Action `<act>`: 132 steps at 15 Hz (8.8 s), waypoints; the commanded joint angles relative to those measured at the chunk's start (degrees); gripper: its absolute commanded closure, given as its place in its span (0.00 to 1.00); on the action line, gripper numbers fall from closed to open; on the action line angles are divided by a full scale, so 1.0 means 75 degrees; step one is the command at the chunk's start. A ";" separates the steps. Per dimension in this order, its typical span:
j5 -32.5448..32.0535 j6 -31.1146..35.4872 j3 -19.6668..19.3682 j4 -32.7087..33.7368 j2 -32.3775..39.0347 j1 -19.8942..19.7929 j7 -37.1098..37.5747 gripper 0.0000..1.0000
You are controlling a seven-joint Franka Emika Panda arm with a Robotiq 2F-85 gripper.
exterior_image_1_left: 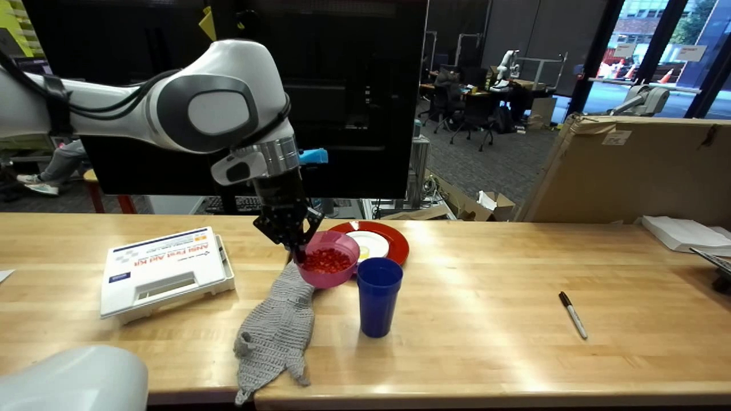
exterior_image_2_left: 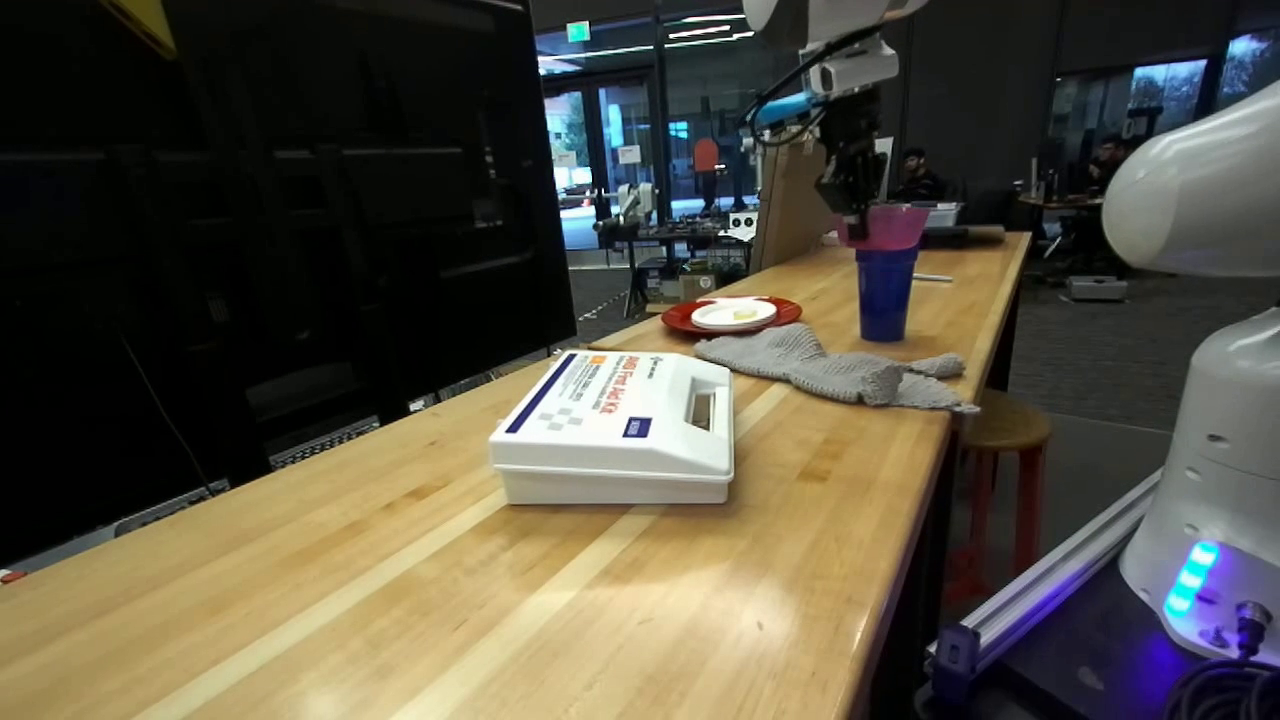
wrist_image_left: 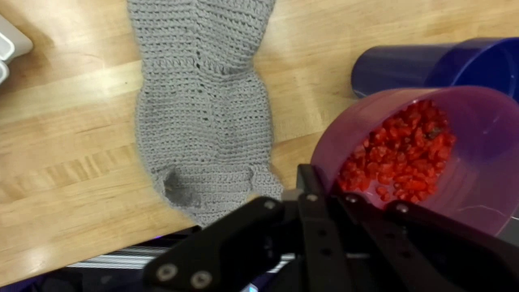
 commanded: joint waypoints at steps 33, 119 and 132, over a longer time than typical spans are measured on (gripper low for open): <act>-0.6795 -0.2797 -0.5371 0.1294 0.3843 0.6027 -0.0127 0.99; -0.9194 -0.5785 -0.5920 0.3392 0.7430 0.7648 -0.1336 0.99; -0.9463 -0.6159 -0.5910 0.3373 0.7692 0.7705 -0.1592 0.99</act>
